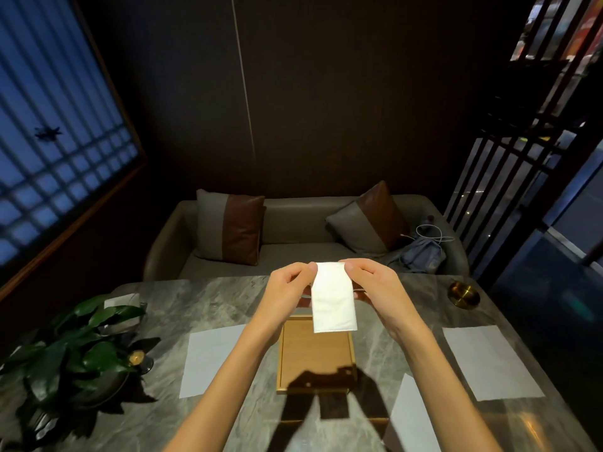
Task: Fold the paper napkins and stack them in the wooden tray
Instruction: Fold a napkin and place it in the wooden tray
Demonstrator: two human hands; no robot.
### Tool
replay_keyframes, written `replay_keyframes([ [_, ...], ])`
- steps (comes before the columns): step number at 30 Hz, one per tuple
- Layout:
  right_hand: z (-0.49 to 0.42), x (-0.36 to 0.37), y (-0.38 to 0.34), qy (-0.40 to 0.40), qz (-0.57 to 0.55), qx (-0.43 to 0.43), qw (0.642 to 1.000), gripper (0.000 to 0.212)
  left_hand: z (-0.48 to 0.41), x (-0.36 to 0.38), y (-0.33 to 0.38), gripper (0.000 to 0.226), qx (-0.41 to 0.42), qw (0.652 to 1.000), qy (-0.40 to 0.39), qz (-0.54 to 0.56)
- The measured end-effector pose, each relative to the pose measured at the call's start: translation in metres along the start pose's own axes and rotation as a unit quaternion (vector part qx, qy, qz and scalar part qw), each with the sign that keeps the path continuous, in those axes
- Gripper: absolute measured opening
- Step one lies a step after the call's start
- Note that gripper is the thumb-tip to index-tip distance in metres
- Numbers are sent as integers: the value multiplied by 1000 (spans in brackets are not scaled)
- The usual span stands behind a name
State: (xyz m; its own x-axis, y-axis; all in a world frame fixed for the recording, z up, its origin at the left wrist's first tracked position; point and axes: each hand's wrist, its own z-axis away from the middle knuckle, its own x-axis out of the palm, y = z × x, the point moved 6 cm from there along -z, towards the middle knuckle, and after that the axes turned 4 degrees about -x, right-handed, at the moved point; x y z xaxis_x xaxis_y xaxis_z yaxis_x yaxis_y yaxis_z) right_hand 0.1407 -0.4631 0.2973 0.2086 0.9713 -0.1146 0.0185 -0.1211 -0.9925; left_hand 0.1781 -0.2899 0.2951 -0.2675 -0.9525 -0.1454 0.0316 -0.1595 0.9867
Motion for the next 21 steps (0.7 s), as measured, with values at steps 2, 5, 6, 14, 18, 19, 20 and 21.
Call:
replay_keyframes([
  [2, 3, 3, 4, 18, -5, 10, 1000, 16, 4, -3, -2, 27, 10, 1000, 16, -15],
  [5, 9, 6, 10, 33, -11, 10, 999, 14, 10, -2, -8, 17, 2, 1000, 0, -19],
  [6, 10, 7, 13, 33, -12, 13, 999, 14, 12, 0, -13, 13, -10, 1000, -21, -16],
  [14, 38, 24, 73, -86, -16, 114, 990, 29, 35, -6, -75, 13, -102, 994, -24, -4],
  [18, 72, 38, 155, -61, -42, 203, 976, 19, 50, 4, -150, 8, -170, 985, -24, -21],
  [19, 83, 42, 181, -50, -31, 227, 972, 17, 56, 7, -176, 5, -194, 980, -25, -34],
  [20, 95, 47, 208, -44, -19, 250, 967, 15, 63, 10, -205, 3, -218, 974, -24, -51],
  [21, 106, 51, 235, -42, -5, 275, 960, 13, 70, 13, -234, 3, -244, 967, -23, -67],
])
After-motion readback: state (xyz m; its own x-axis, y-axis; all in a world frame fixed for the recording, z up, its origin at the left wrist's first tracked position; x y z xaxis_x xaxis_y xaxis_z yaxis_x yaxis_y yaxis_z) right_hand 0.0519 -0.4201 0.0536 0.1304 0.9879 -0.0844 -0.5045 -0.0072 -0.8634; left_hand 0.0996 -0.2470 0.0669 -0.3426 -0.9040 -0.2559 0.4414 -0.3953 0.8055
